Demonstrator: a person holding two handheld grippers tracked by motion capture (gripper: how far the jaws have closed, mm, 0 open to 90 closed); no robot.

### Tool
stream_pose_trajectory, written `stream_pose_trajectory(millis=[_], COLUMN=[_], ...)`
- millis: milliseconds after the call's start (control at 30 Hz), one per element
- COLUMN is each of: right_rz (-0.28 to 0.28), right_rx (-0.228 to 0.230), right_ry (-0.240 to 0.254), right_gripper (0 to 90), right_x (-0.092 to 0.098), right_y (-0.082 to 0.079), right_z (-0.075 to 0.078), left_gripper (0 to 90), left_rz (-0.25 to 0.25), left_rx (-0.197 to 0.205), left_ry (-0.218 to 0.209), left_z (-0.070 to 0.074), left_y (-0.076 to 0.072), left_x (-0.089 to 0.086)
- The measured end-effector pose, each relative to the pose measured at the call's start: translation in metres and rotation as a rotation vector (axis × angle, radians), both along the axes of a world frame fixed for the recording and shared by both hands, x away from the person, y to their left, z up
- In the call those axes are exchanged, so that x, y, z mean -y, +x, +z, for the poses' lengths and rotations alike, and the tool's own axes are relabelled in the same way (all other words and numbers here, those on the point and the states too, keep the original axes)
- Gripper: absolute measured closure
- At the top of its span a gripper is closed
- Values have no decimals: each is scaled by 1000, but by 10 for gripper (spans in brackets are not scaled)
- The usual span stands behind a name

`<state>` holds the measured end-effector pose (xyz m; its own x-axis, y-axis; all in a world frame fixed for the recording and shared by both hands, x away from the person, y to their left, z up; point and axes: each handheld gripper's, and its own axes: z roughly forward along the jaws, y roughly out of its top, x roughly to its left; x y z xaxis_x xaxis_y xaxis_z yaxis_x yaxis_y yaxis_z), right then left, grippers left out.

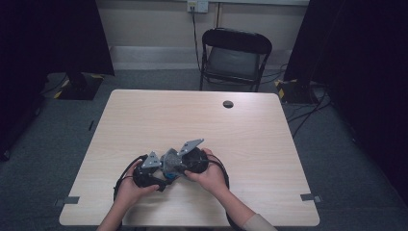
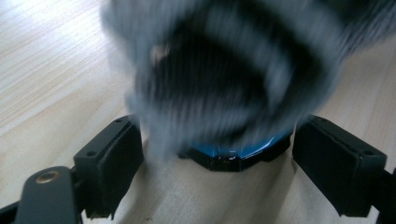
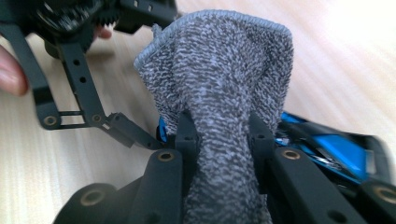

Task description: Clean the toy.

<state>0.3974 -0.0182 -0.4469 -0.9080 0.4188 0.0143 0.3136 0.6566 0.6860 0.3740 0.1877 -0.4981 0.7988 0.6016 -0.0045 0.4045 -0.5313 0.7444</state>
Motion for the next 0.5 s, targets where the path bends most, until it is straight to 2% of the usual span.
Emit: stream_pose_trajectory(millis=[167, 333, 433, 500], right_rz=[7, 21, 11, 2], right_rx=[6, 39, 41, 39], right_ry=[-11, -59, -56, -57], right_gripper=[726, 725, 725, 725], right_x=[-1, -1, 5, 8], right_y=[-1, -2, 1, 2], right_z=[-3, -2, 1, 1], left_gripper=[224, 268, 269, 269], left_rz=[-8, -29, -32, -34], left_rx=[-9, 0, 6, -6], left_ry=[-36, -11, -4, 0], left_z=[1, -1, -1, 0], left_y=[-1, -1, 0, 0], left_x=[-1, 2, 2, 2])
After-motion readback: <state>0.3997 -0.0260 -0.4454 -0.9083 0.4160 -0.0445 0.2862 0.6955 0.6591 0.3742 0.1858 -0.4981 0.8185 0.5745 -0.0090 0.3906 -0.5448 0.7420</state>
